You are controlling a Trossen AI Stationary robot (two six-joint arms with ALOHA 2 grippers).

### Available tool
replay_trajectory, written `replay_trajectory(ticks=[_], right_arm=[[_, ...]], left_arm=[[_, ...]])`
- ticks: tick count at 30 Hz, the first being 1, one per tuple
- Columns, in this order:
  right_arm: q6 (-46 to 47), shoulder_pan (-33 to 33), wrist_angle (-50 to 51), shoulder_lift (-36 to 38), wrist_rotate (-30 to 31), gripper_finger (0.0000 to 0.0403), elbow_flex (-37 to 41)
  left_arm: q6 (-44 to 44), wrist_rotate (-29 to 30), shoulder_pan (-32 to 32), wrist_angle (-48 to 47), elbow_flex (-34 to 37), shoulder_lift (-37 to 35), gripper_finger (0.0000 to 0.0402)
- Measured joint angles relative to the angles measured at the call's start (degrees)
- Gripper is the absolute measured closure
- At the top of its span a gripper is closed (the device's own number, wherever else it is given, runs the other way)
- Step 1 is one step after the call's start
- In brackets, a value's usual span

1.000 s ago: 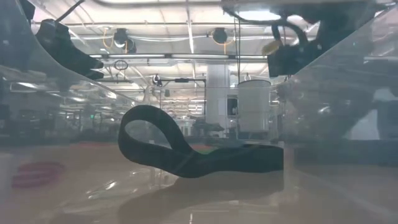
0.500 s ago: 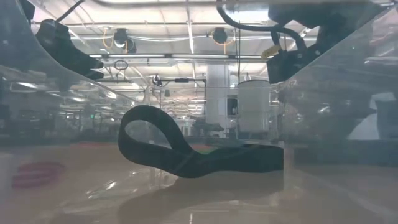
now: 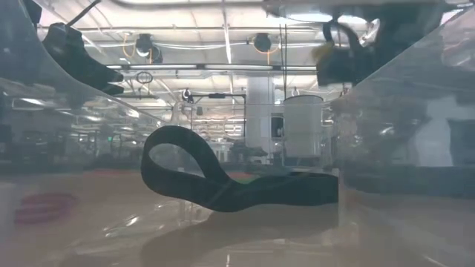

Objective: Pick and place rubber bands into bin
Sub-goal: Put the black rubber band into the transparent bin

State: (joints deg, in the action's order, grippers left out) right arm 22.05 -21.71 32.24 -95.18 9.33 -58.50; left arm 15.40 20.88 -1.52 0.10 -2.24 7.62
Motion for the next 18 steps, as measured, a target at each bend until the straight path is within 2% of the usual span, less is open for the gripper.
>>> replay_trajectory(ticks=[3,6,11,18], right_arm=[[0.0,0.1,-0.9,5.4,2.5,0.0401,0.0],[0.0,0.3,-2.6,11.6,7.8,0.0401,0.0],[-0.8,0.4,-11.2,21.7,14.4,0.0402,0.0],[-8.9,0.4,-31.2,29.7,14.8,0.0402,-0.1]], left_arm=[[0.0,0.0,0.0,0.0,0.0,0.0,0.0192],[-0.1,0.0,0.0,0.0,0.0,0.0,0.0192],[-0.3,0.0,0.0,-0.1,0.0,0.0,0.0192],[-0.2,0.0,0.0,-0.1,0.0,0.0,0.0192]])
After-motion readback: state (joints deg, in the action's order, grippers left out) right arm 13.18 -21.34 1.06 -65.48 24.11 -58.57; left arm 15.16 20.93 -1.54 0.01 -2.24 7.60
